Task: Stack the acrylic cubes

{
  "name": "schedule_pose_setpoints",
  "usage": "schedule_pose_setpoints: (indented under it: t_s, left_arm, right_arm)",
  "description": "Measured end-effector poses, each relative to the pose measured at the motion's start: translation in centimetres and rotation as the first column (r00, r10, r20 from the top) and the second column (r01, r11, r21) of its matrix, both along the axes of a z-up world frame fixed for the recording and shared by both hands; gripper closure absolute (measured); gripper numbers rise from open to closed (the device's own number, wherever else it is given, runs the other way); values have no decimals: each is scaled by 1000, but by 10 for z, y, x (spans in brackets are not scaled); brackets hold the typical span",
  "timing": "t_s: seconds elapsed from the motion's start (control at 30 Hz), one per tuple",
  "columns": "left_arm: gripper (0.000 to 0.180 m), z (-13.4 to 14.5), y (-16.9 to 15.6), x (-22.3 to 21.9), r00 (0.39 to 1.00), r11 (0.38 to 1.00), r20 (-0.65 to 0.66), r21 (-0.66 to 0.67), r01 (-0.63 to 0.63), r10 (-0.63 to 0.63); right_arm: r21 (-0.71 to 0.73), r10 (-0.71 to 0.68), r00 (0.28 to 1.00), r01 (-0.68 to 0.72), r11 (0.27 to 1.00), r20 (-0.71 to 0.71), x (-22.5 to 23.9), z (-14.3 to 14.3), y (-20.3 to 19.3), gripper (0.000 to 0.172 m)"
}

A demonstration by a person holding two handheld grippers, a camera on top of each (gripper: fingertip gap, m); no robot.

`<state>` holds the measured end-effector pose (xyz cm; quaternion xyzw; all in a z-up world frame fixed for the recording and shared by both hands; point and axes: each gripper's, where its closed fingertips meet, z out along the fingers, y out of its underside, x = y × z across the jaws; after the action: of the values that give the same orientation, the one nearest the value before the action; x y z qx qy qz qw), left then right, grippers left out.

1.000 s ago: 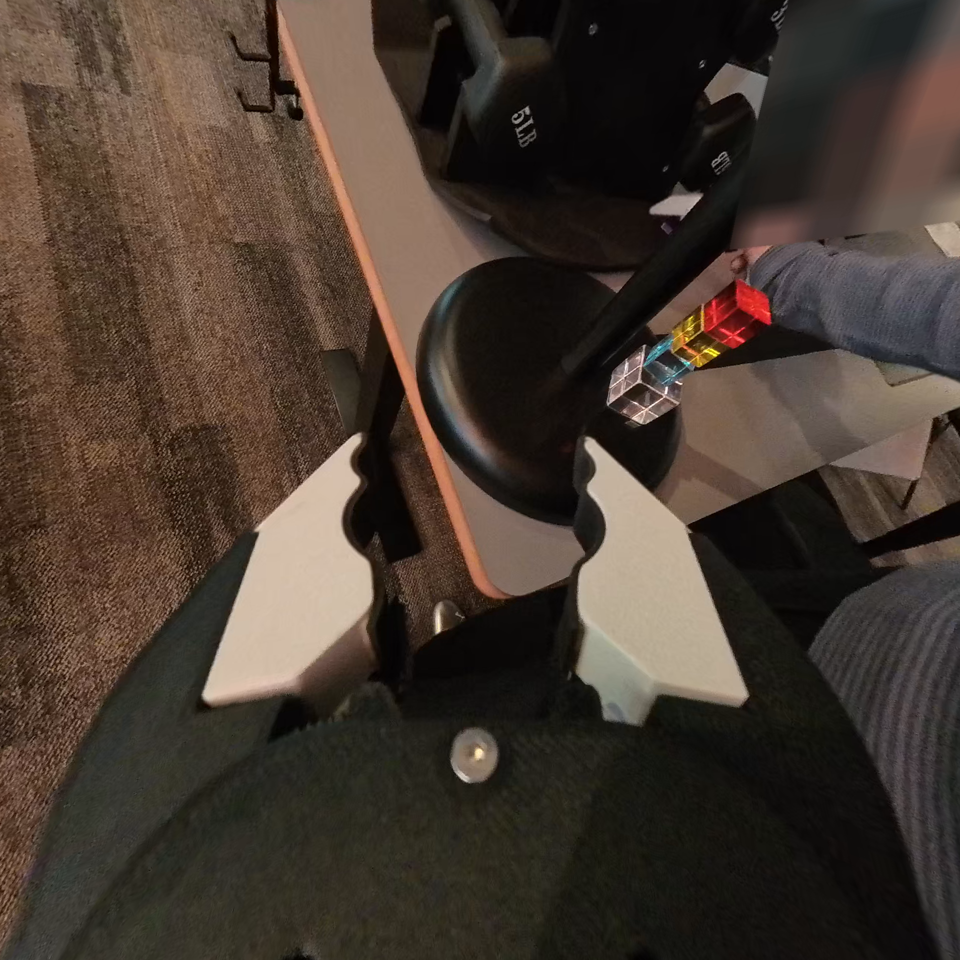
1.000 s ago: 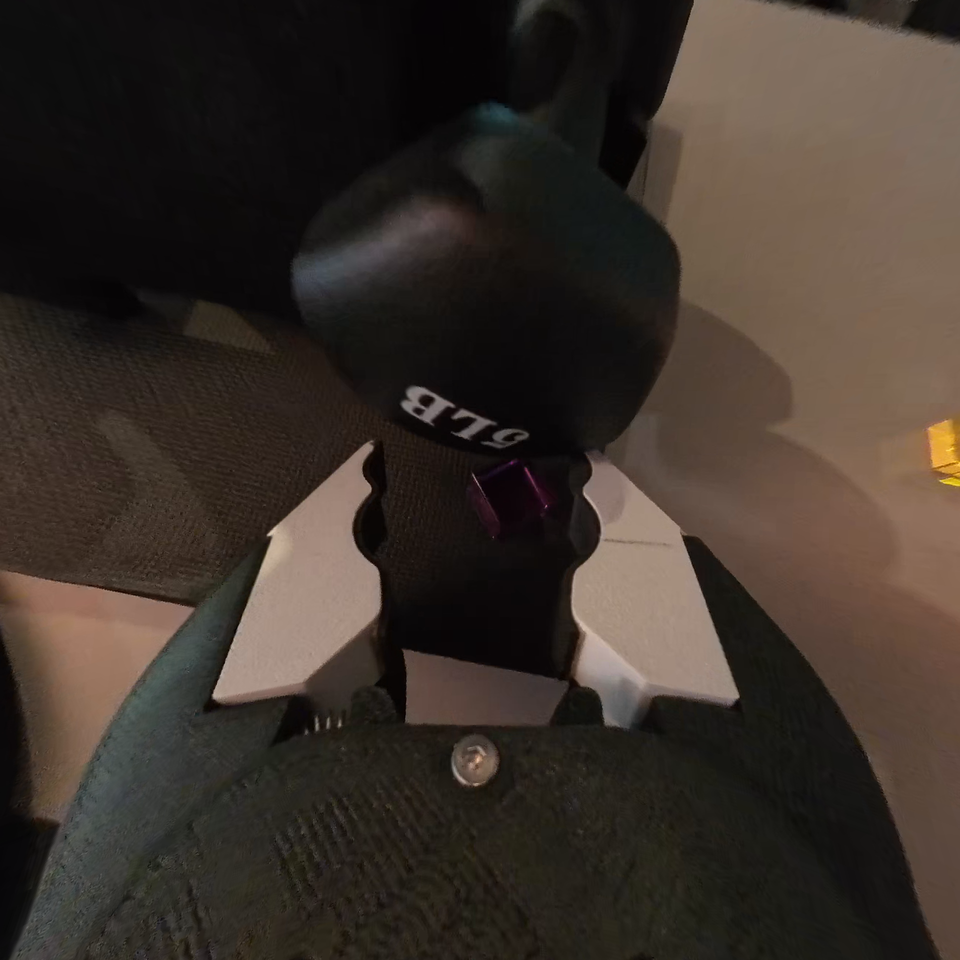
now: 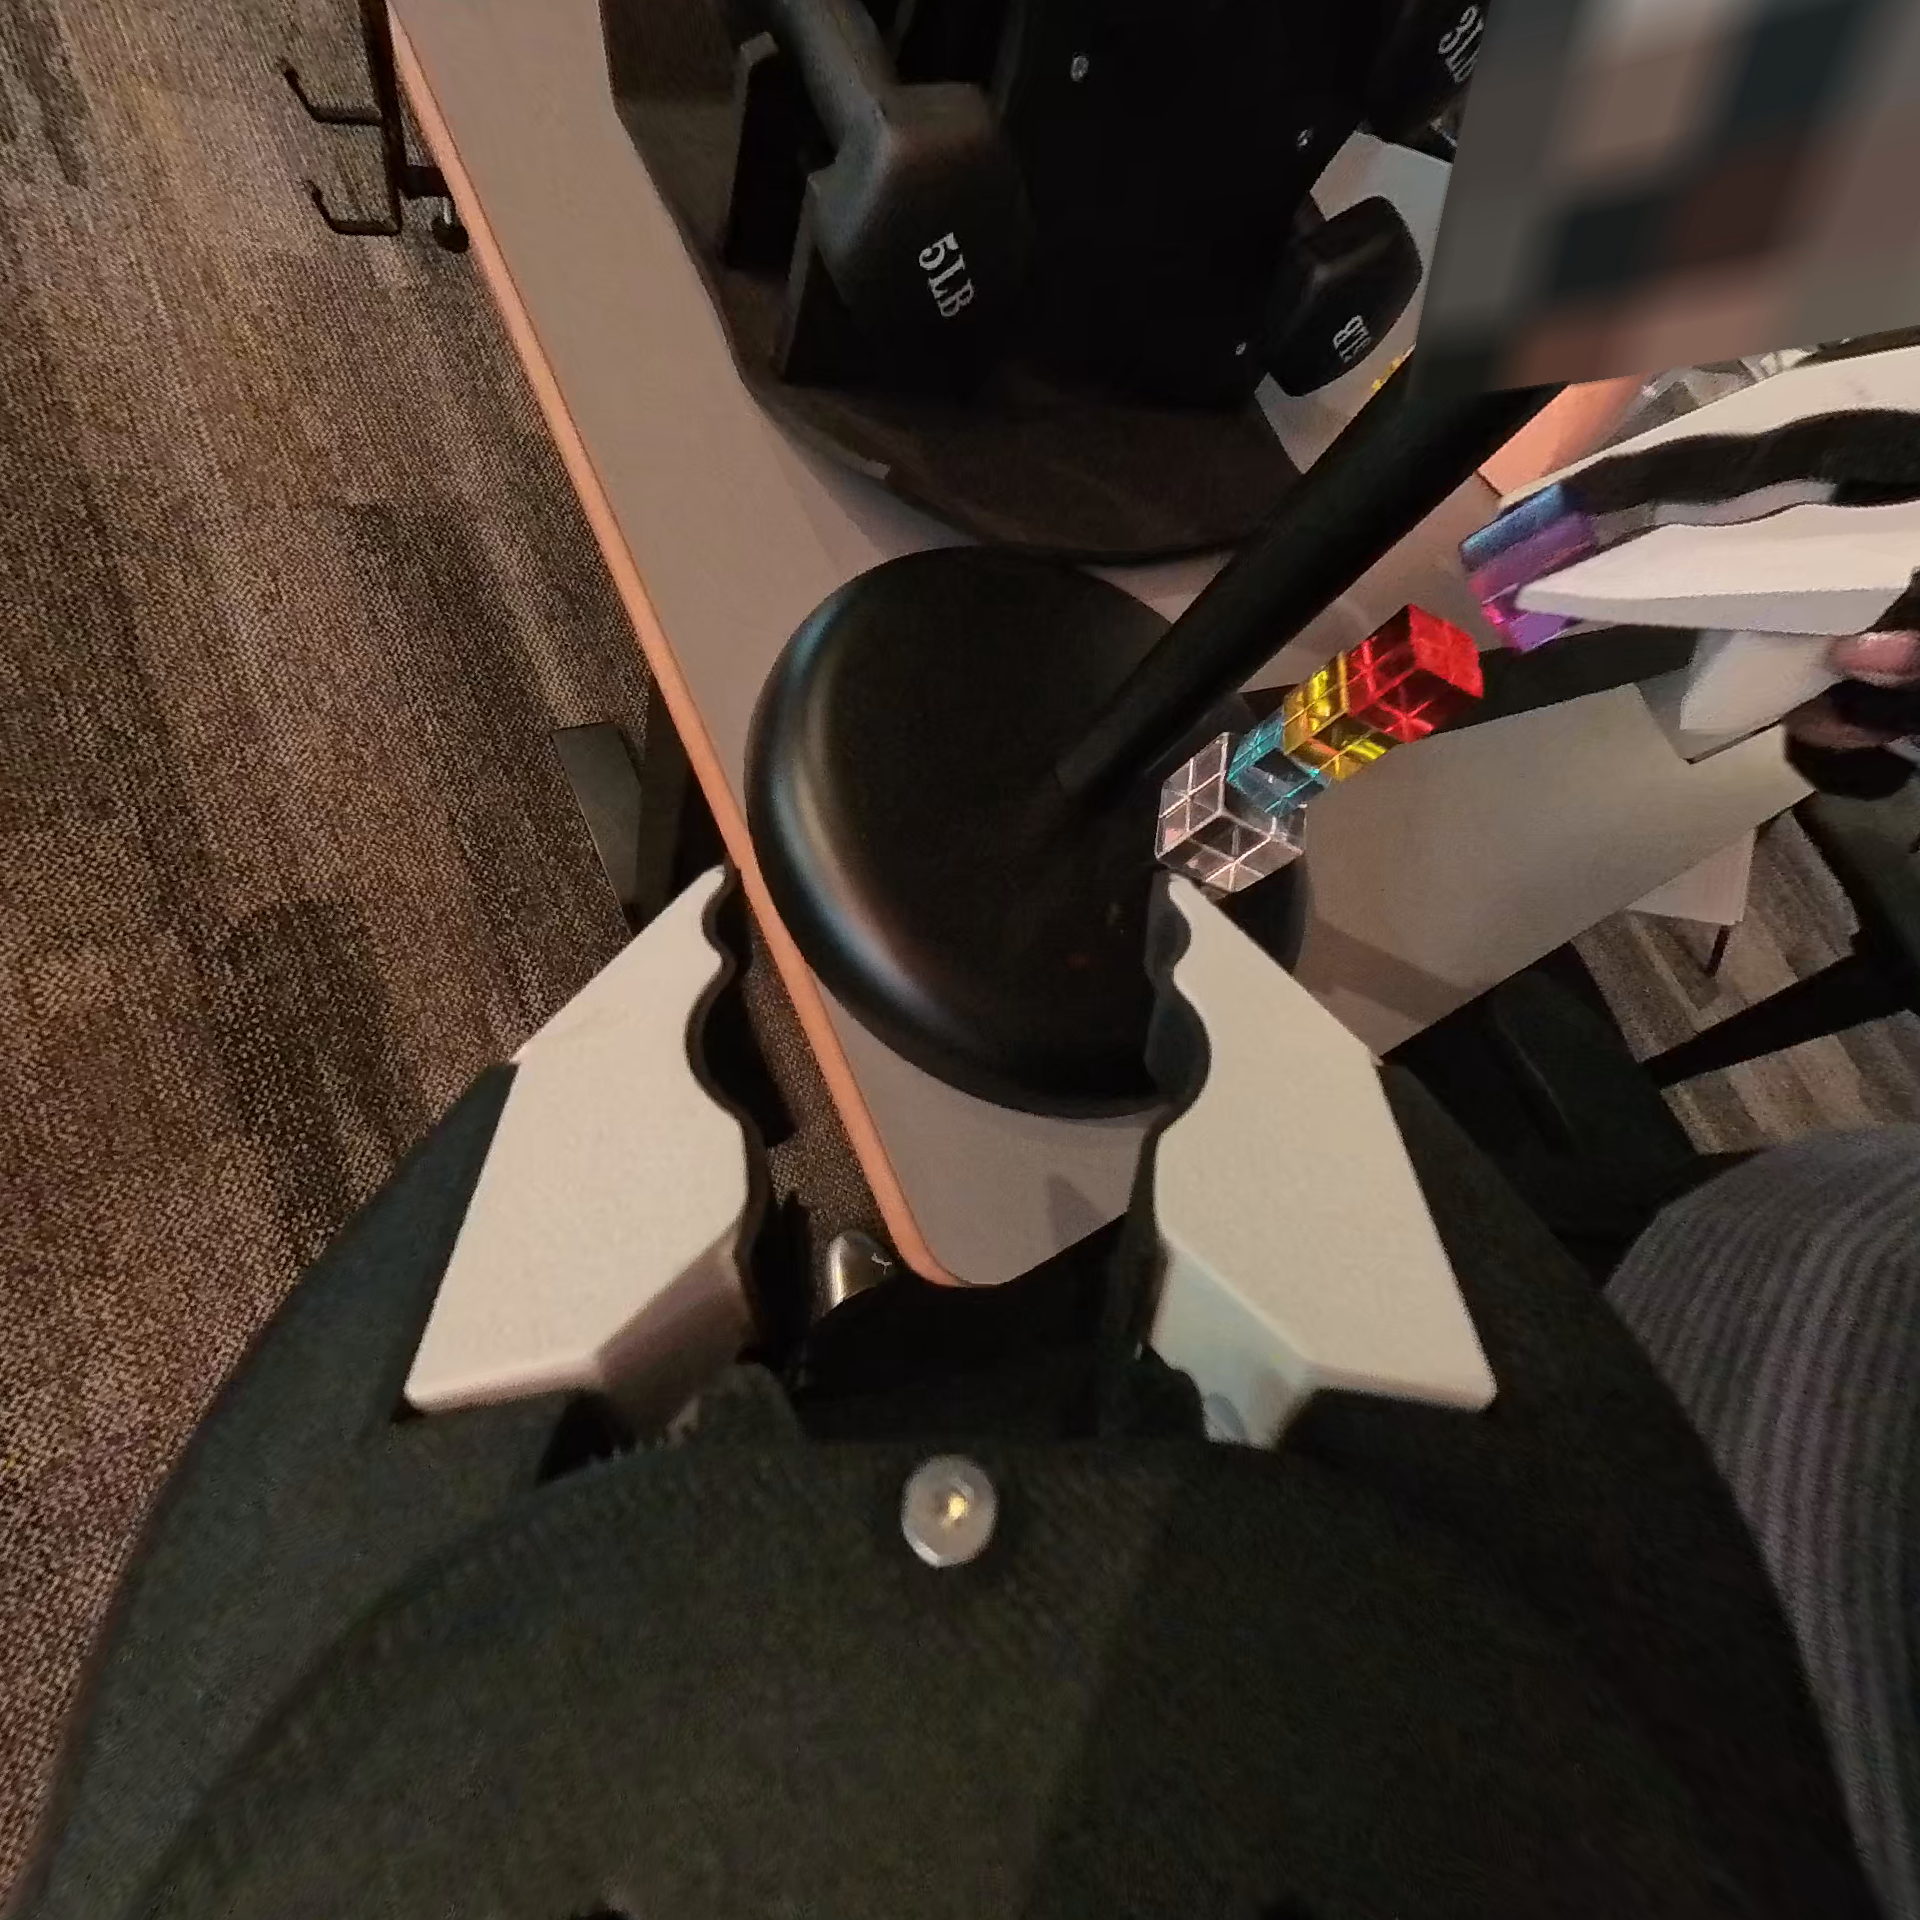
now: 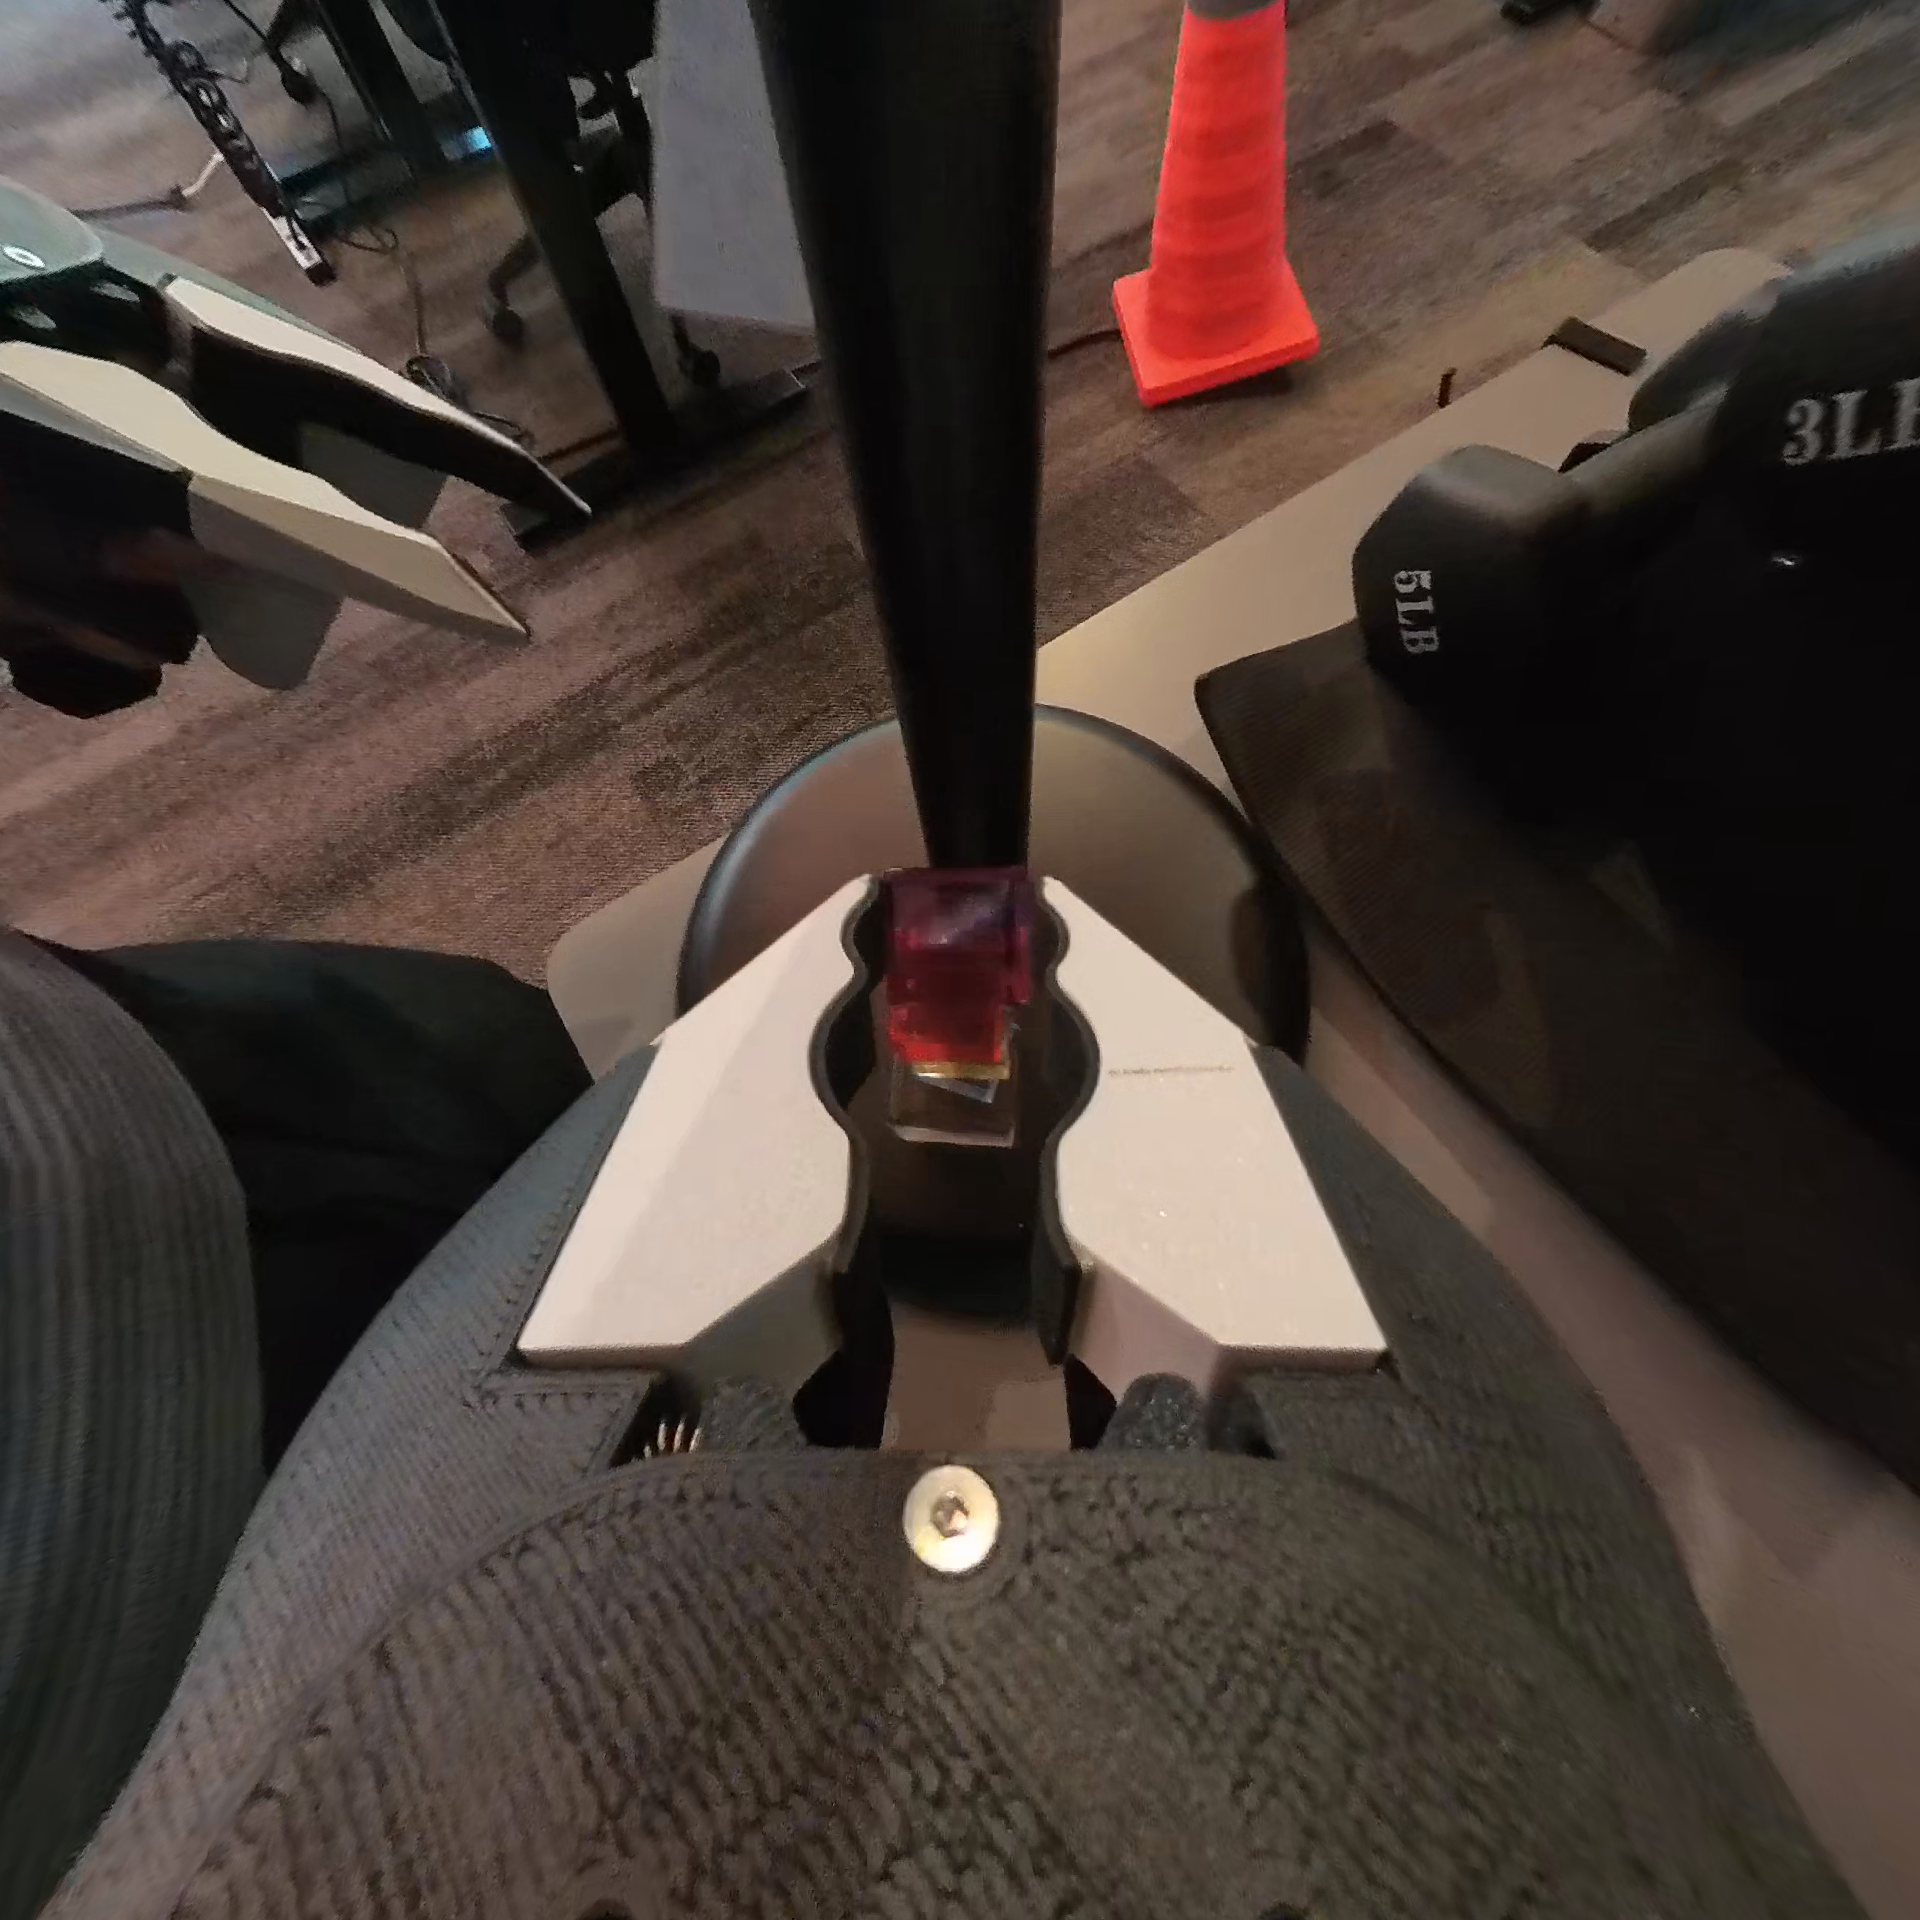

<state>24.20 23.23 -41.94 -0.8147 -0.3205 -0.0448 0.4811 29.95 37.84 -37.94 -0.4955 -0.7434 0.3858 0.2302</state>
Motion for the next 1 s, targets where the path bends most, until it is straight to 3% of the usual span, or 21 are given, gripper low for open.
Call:
schedule_pose_setpoints:
  t_s: [0.27, 0.37, 0.43, 0.53, 0.6, 0.67, 0.77, 0.87, 1.0]
  left_arm:
    - [104, -2, -4, 1, 1000, 1000, 5, -5, -2, 2]
    - [104, -1, -5, 0, 1000, 1000, 2, -4, -6, 6]
    - [104, 0, -7, -1, 1000, 1000, -1, -5, -11, 11]
    - [104, 0, -12, -4, 1000, 1000, 0, -6, -29, 29]
    - [104, -3, -15, -3, 999, 999, 11, -9, -37, 37]
    - [104, -5, -15, -1, 999, 999, 25, -16, -34, 34]
    - [103, -5, -14, 3, 999, 999, 36, -30, -26, 27]
    - [104, -2, -15, 2, 999, 998, 34, -50, -30, 32]
    - [103, -5, -25, -3, 997, 992, 31, -107, -65, 69]
  right_arm:
    - [58, 16, 999, -19, 998, 36, 0, -13, -5, 144]
    - [-4, -14, 1000, 14, 1000, -10, 0, -2, -2, 114]
    - [-68, -83, 991, 76, 995, -110, 2, 15, 15, 105]
    - [-80, -394, 879, 388, 918, -267, 8, 25, 110, 107]
    - [-77, -628, 716, 639, 765, -305, 21, 10, 200, 113]
    - [-72, -771, 572, 788, 611, -278, 33, -16, 277, 114]
    - [-47, -884, 423, 897, 440, -198, 34, -55, 364, 117]
    - [-3, -935, 337, 941, 339, -107, 28, -89, 426, 116]
    - [66, -944, 330, 942, 329, -10, 17, -127, 477, 116]
